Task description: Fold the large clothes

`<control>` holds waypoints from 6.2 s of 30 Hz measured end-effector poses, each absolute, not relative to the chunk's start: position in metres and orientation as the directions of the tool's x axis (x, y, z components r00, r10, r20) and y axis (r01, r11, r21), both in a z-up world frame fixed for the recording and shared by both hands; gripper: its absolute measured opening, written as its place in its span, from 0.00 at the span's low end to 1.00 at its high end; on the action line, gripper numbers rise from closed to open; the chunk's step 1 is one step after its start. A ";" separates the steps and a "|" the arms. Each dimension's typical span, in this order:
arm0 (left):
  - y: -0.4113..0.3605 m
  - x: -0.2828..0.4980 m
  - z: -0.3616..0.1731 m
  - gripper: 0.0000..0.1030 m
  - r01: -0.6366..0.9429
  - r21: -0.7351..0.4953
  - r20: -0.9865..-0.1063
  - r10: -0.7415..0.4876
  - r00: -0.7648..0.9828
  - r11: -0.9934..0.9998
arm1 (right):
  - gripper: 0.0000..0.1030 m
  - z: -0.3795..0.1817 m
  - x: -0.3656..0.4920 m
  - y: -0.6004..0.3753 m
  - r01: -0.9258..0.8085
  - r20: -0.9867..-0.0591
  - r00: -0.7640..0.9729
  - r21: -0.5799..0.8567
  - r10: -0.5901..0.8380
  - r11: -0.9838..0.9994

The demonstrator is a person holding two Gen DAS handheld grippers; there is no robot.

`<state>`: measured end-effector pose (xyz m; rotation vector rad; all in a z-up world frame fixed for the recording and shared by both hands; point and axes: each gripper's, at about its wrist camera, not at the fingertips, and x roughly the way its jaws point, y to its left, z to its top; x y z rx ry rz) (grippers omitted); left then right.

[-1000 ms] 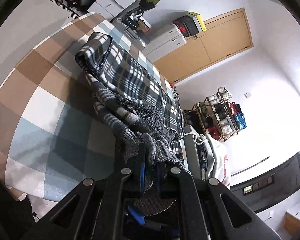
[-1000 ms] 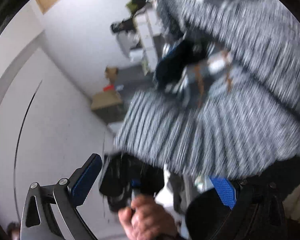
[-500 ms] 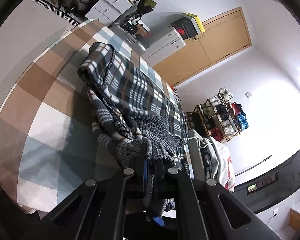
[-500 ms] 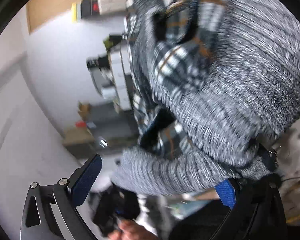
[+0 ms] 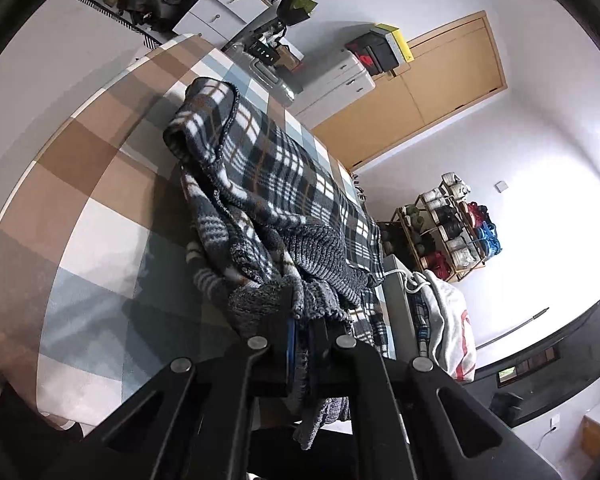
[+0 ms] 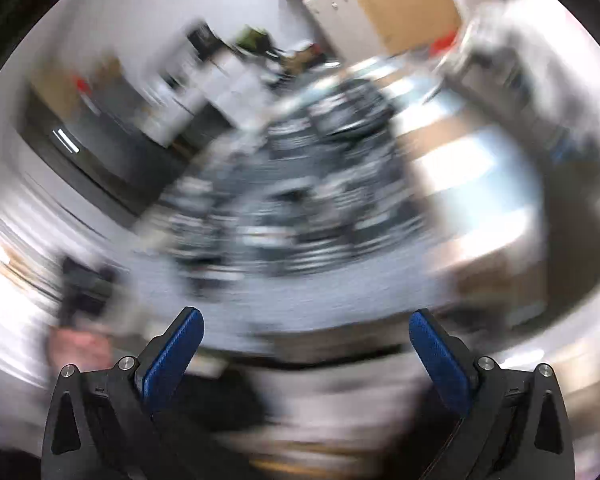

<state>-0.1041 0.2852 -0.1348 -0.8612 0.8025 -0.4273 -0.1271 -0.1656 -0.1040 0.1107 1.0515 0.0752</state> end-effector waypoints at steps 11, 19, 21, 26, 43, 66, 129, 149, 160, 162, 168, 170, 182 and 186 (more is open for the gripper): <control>0.287 -0.108 -0.141 0.00 0.008 -0.796 -0.463 -0.618 0.635 0.605 | 0.92 -0.194 -0.037 -0.182 -0.145 -0.965 0.054 0.247 0.257 0.958; 0.290 -0.107 -0.144 0.00 -0.005 -0.796 -0.474 -0.617 0.628 0.605 | 0.44 -0.209 -0.036 -0.198 -0.035 -0.885 -0.006 0.465 0.465 0.884; 0.289 -0.107 -0.144 0.00 -0.006 -0.791 -0.479 -0.614 0.628 0.612 | 0.21 -0.209 -0.044 -0.200 -0.025 -0.873 0.008 0.488 0.488 0.873; 0.290 -0.105 -0.144 0.00 -0.013 -0.786 -0.490 -0.610 0.622 0.618 | 0.08 -0.191 -0.045 -0.204 -0.045 -0.799 0.127 0.587 0.587 0.808; 0.300 -0.042 -0.106 0.00 -0.075 -0.820 -0.499 -0.646 0.578 0.567 | 0.06 -0.104 0.032 -0.211 -0.052 -0.548 0.463 0.768 0.697 0.638; 0.375 0.091 -0.145 0.00 -0.456 -0.783 -0.620 -0.586 0.523 0.422 | 0.06 -0.154 0.314 -0.203 0.173 -0.836 0.324 0.513 0.444 0.841; 0.277 0.048 -0.148 0.16 -0.147 -0.663 -0.725 -0.579 0.373 0.735 | 0.10 -0.161 0.237 -0.200 0.002 -0.902 0.428 0.071 0.064 0.997; 0.184 0.055 -0.096 0.80 0.041 -0.441 -0.839 -0.428 0.335 0.897 | 1.00 -0.120 0.256 -0.035 -0.424 -0.953 0.304 -0.153 -0.019 0.893; 0.205 0.077 -0.160 0.85 0.013 -0.507 -0.819 -0.486 0.306 0.862 | 1.00 -0.197 0.276 -0.041 -0.397 -0.982 0.183 -0.123 -0.052 0.909; 0.202 0.075 -0.154 0.85 0.006 -0.484 -0.838 -0.466 0.284 0.875 | 1.00 -0.191 0.275 -0.048 -0.406 -0.984 0.177 -0.100 -0.029 0.908; 0.169 0.041 -0.102 0.85 0.180 -0.474 -0.819 -0.507 0.269 0.862 | 1.00 -0.123 0.256 -0.065 -0.407 -0.961 0.187 0.114 0.205 0.906; 0.162 0.040 -0.114 0.85 0.198 -0.456 -0.839 -0.493 0.229 0.868 | 1.00 -0.125 0.238 -0.053 -0.491 -0.978 0.138 0.070 0.158 0.868; 0.165 0.052 -0.147 0.90 0.172 -0.412 -0.862 -0.444 0.245 0.895 | 1.00 -0.182 0.208 -0.057 -0.477 -0.985 0.170 -0.046 0.042 0.878; 0.186 0.067 -0.116 0.91 0.188 -0.440 -0.840 -0.476 0.259 0.878 | 1.00 -0.135 0.228 -0.094 -0.402 -0.959 0.171 0.143 0.228 0.904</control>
